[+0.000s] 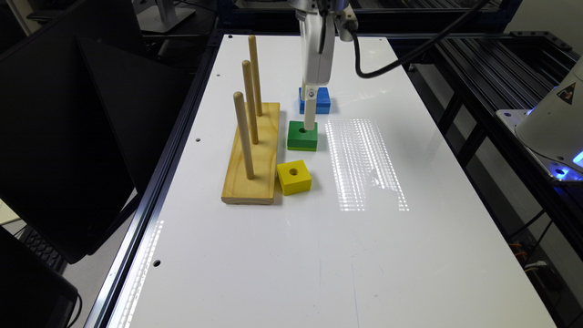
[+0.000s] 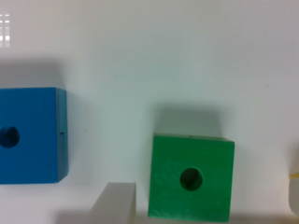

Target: Pick up green block.

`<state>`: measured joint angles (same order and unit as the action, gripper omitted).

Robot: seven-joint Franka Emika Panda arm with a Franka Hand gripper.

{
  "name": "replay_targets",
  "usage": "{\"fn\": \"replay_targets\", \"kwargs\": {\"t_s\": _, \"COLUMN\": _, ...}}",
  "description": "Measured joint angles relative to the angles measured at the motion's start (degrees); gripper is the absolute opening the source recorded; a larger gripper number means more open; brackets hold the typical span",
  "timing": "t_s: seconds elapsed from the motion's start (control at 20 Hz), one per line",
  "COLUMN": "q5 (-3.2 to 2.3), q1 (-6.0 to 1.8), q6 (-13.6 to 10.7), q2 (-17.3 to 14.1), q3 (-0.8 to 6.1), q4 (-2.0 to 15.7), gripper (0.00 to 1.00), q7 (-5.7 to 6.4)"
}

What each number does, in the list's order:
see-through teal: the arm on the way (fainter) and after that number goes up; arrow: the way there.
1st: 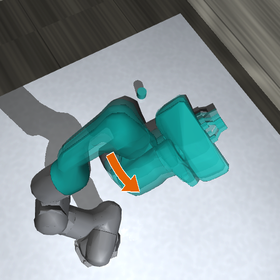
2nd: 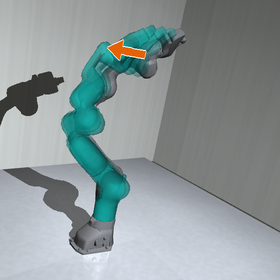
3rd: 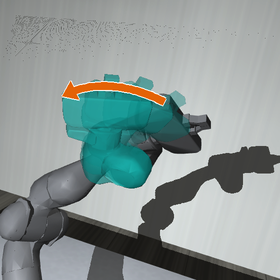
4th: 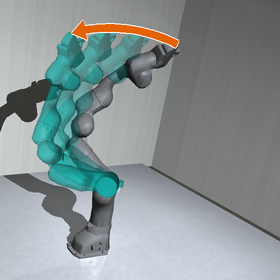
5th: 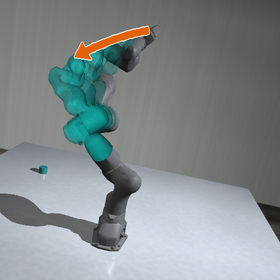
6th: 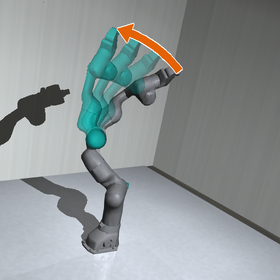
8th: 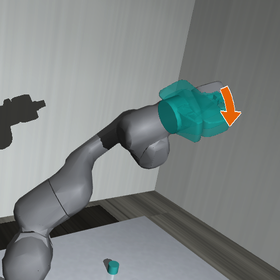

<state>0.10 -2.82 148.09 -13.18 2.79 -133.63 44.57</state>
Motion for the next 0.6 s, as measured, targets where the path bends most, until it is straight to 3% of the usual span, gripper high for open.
{"fn": "replay_targets", "kwargs": {"t_s": 0.6, "q5": 0.00, "q1": 0.00, "q6": 3.8, "q2": -4.0, "q3": 0.00, "q4": 0.09, "gripper": 1.00, "q7": 0.00}}
